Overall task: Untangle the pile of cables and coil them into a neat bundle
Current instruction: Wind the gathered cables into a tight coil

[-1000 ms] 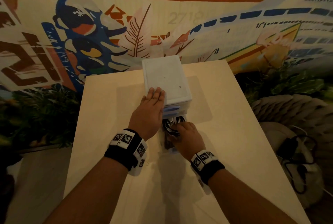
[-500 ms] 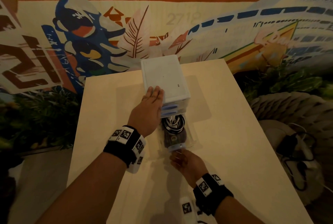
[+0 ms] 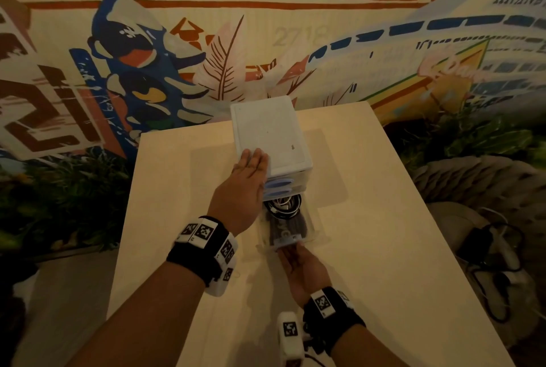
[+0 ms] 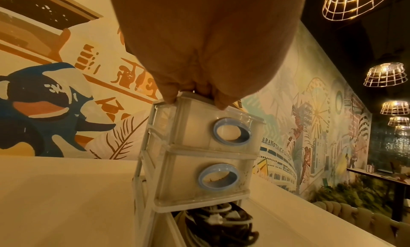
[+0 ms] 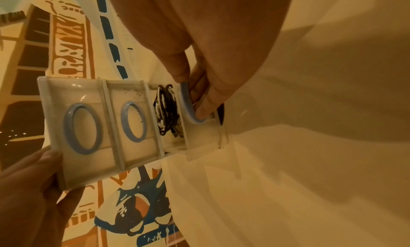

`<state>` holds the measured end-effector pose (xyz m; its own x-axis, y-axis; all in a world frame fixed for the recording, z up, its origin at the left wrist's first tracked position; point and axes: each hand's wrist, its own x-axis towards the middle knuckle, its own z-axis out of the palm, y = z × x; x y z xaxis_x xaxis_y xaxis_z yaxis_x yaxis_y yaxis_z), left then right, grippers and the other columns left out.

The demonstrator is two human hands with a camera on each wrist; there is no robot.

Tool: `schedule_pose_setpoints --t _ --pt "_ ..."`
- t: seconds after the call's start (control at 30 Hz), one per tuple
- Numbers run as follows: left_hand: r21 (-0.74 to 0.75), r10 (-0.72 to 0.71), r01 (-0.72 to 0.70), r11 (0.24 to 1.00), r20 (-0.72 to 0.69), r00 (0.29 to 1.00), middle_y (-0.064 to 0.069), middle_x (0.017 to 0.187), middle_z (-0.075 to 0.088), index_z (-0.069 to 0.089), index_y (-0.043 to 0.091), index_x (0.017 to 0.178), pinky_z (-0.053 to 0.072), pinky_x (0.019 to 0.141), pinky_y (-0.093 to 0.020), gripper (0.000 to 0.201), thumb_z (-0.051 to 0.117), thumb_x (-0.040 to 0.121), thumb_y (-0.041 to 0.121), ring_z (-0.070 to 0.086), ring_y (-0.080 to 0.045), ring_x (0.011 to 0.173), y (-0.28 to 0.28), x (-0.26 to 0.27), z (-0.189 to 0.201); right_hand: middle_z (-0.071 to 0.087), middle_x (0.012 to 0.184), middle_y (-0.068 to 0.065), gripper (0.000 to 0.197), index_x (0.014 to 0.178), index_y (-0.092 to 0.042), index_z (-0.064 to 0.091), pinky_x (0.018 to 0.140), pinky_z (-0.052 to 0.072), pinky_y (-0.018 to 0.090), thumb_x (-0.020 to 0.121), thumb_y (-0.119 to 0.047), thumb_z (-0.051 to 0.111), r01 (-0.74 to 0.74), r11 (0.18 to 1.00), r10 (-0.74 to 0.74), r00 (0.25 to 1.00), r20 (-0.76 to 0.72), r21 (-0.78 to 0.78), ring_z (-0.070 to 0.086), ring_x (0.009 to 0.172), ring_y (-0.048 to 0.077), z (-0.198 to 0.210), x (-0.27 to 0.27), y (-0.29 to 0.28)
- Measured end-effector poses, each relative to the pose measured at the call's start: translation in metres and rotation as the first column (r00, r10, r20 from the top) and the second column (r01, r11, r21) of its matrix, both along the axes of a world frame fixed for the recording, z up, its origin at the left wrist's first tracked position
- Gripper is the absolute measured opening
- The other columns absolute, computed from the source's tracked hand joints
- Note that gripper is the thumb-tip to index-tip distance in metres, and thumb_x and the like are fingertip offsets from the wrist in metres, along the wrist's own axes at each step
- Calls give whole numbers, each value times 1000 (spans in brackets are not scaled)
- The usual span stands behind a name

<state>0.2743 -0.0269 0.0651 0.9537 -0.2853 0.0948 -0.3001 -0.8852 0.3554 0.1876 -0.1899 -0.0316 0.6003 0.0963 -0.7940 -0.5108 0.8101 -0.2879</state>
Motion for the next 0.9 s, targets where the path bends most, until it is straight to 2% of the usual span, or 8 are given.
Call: schedule_pose_setpoints --t 0.07,0.17,0.23,0.37,0.47,0.53,0.73,0.9 --pt "-1 -1 1 1000 3 1000 -8 166 25 30 9 158 34 120 -45 64 17 101 36 16 -26 155 0 0 0 72 106 18 32 129 2 60 75 61 34 108 -16 45 -15 1000 15 1000 17 -14 66 98 30 0 12 4" --pt "14 11 -11 1000 -6 1000 -7 166 23 28 9 158 32 121 -43 66 13 100 37 15 -26 155 -1 0 1 72 104 16 33 134 0 58 70 62 34 106 -14 47 13 1000 -12 999 38 -15 67 96 30 -3 30 10" --pt "20 18 -18 1000 -14 1000 -6 167 22 27 10 159 29 123 -40 68 11 99 38 13 -24 156 -1 0 1 74 101 16 34 134 0 58 73 61 35 105 -15 50 28 1000 -28 999 44 -7 68 96 29 -4 40 14" --pt "50 9 -8 999 -26 1000 -5 168 16 21 12 161 24 125 -38 70 7 98 39 8 -22 156 -1 0 -1 72 110 18 34 135 -1 59 66 63 33 106 -16 49 62 998 -62 996 58 10 69 99 31 -9 57 21" --pt "45 -1 3 999 -38 999 -2 169 11 17 14 161 18 126 -35 71 4 97 41 3 -20 156 -1 2 0 73 108 17 31 130 -1 61 78 59 38 108 -15 45 66 998 -67 993 95 8 68 100 31 -11 75 27" --pt "54 -1 4 999 -44 999 -2 169 10 16 15 161 15 126 -34 72 3 97 42 1 -20 156 -1 1 0 70 112 20 30 129 1 59 84 55 41 109 -14 42 65 998 -66 994 86 15 65 103 34 -10 85 30" --pt "54 -3 7 999 -60 998 2 168 6 15 15 161 9 123 -26 73 1 95 43 -2 -16 156 0 2 -1 70 98 22 18 110 5 64 67 58 38 103 -8 55 5 998 -4 1000 19 -66 67 86 34 -3 99 30" --pt "-37 8 -10 999 -75 997 9 166 1 15 18 161 13 126 -29 68 7 99 42 -5 -12 155 0 3 -2 69 96 21 21 103 4 66 78 57 40 103 -14 56 -137 987 139 990 21 -83 67 86 33 10 85 16"
